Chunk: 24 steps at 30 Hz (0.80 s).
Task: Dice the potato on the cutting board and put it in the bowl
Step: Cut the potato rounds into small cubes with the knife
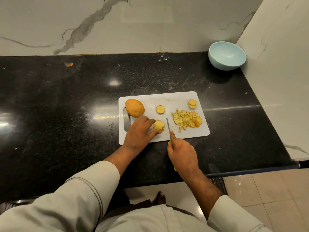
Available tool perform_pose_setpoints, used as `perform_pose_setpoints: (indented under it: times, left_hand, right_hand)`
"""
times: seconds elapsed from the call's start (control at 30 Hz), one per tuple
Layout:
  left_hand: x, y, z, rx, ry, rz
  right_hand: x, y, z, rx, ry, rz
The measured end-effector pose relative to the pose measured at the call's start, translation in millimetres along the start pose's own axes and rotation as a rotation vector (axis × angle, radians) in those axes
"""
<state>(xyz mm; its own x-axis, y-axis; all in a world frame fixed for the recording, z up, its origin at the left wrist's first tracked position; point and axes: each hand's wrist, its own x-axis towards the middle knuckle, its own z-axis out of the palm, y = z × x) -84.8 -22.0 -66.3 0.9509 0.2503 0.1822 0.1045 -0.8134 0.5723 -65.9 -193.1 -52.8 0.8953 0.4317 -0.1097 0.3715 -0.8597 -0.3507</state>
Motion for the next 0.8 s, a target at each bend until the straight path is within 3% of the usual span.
perform_pose_setpoints:
  times: [0.1,0.6,0.8]
  left_hand:
    - [-2.6,-4.0,0.2,-0.012,0.016,-0.146]
    - [-7.3,8.1,10.1,-0.064,0.040,-0.106]
    - [3.1,1.2,4.8,-0.047,-0.048,-0.019]
  right_hand:
    - [-3.8,-3.3,3.5,-0.029,-0.013,0.033]
    - [1.2,-13.9,9.0,-0.057,-0.038,0.052]
    - [2.1,-10.4,8.2,-0.040,-0.053,0.003]
